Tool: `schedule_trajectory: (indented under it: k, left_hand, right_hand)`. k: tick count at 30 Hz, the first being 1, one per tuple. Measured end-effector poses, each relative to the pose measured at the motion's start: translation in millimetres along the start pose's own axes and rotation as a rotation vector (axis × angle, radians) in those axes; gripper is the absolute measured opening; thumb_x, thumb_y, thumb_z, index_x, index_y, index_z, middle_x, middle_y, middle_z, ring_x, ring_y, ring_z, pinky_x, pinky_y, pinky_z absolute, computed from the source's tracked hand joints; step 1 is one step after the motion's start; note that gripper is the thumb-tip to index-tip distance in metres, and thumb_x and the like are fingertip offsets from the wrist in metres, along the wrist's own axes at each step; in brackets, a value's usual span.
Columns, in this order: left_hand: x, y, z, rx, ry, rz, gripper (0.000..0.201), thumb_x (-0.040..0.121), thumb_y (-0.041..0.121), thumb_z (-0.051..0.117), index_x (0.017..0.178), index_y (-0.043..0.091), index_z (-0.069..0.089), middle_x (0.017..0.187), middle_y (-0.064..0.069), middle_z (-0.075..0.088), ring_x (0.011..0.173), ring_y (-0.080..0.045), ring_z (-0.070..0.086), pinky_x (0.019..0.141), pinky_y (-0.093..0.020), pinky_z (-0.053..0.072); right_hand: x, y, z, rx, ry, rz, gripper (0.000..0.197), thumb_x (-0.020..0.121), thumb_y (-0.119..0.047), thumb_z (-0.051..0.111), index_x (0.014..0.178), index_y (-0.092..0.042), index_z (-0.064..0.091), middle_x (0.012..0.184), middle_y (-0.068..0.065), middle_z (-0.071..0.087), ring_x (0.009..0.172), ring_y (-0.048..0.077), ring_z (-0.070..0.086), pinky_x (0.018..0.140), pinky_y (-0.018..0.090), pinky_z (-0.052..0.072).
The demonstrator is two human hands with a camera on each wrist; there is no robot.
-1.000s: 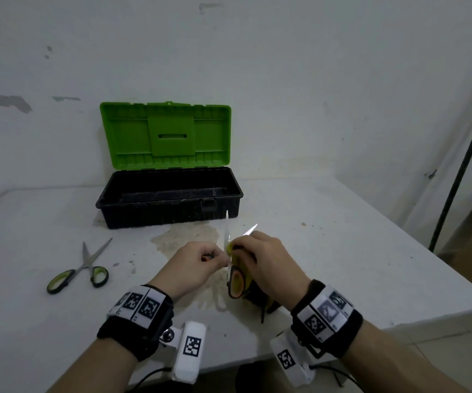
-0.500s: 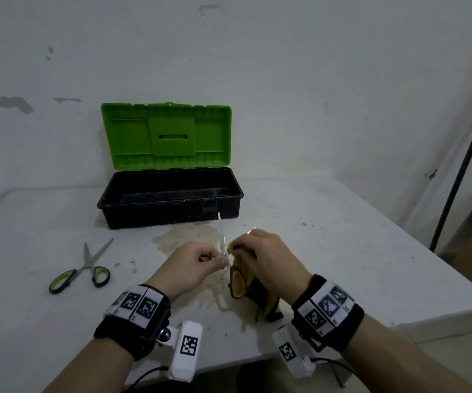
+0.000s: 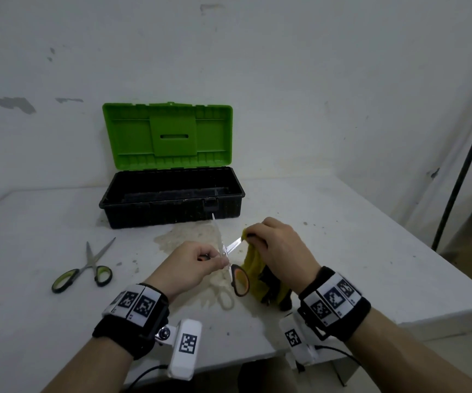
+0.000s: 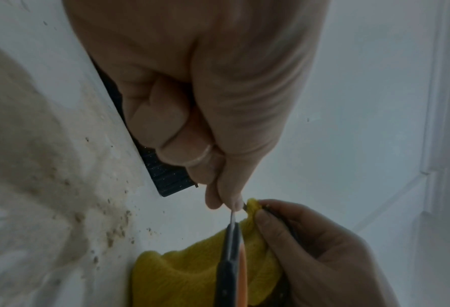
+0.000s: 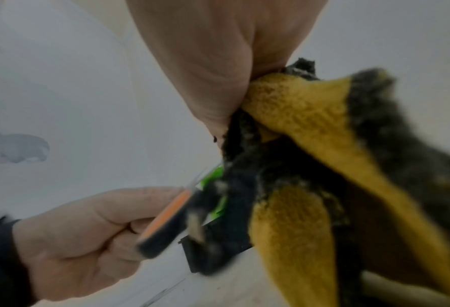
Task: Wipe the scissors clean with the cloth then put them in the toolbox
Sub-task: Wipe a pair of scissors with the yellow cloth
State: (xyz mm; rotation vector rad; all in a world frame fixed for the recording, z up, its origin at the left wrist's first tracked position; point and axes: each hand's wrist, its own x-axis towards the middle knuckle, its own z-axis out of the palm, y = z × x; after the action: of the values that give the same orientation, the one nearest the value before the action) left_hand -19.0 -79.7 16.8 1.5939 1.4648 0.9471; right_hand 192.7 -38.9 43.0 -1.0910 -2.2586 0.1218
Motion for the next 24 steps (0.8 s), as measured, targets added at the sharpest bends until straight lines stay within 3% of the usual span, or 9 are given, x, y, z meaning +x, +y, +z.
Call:
schedule_trajectory:
  k: [5,11,13,17,19,22,24]
  left_hand:
    - [3.2,3.8,1.2,-0.003,-0.004,0.017,0.027,0.088,0.037,0.074,0.079,0.012,0.073,0.053,0.006,0.04,0.046,-0.009,0.031,0.046,-0.021,0.027]
    - [-1.5,-1.9,-2.9,0.031,-0.012,0.019,0.025,0.089,0.036,0.073,0.077,0.014,0.073,0.048,0.012,0.041,0.044,-0.005,0.033,0.048,-0.019,0.029]
    - [-0.7,-2.1,-1.0,0.028,-0.013,0.013,0.025,0.089,0.036,0.073,0.08,0.013,0.074,0.049,0.012,0.043,0.044,-0.004,0.034,0.048,-0.019,0.03]
    - [1.3,1.2,3.7,0.033,-0.037,0.0,0.027,0.088,0.041,0.073,0.077,0.017,0.071,0.05,0.011,0.042,0.046,-0.006,0.034,0.05,-0.022,0.03]
    - [1.1,3.3,5.1,0.061,-0.048,-0.012,0.021,0.087,0.042,0.074,0.082,0.022,0.07,0.059,0.012,0.047,0.053,-0.008,0.041,0.057,-0.025,0.036]
    - [0.6,6.4,5.8,0.058,-0.046,-0.064,0.014,0.092,0.031,0.069,0.104,0.026,0.062,0.087,0.008,0.062,0.07,-0.008,0.057,0.062,-0.022,0.045]
    - [-0.3,9.3,5.2,-0.014,-0.077,-0.072,0.011,0.096,0.018,0.062,0.106,0.019,0.06,0.084,0.002,0.061,0.066,-0.011,0.056,0.057,-0.022,0.045]
  right_hand:
    - [-8.3,-20.4,7.5,0.06,-0.092,-0.098,0.017,0.096,-0.023,0.054,0.105,-0.019,0.068,0.094,0.002,0.06,0.08,0.021,0.059,0.072,0.037,0.051]
    - [4.6,8.4,-4.9,0.049,0.052,0.183,0.015,0.095,-0.019,0.057,0.1,-0.02,0.07,0.09,0.0,0.062,0.085,0.02,0.059,0.076,0.027,0.048]
    - [3.7,5.7,-8.7,0.067,0.09,0.139,0.013,0.093,-0.018,0.059,0.1,-0.019,0.071,0.089,-0.001,0.064,0.083,0.017,0.059,0.075,0.024,0.047]
    - [-5.0,-13.7,4.5,0.107,-0.073,0.002,0.013,0.093,-0.022,0.059,0.101,-0.022,0.07,0.091,-0.003,0.065,0.082,0.013,0.059,0.076,0.026,0.048]
    - [-5.5,-11.5,11.3,0.109,-0.096,0.025,0.014,0.094,-0.023,0.057,0.1,-0.023,0.07,0.09,-0.003,0.065,0.082,0.012,0.059,0.077,0.03,0.05]
    - [-4.0,-6.8,12.1,0.106,-0.076,0.046,0.013,0.094,-0.024,0.057,0.098,-0.024,0.07,0.088,-0.005,0.065,0.081,0.011,0.059,0.076,0.029,0.05]
    - [-3.6,-6.7,11.3,0.099,-0.057,0.041,0.012,0.093,-0.024,0.059,0.096,-0.025,0.07,0.086,-0.006,0.065,0.08,0.009,0.058,0.076,0.025,0.048]
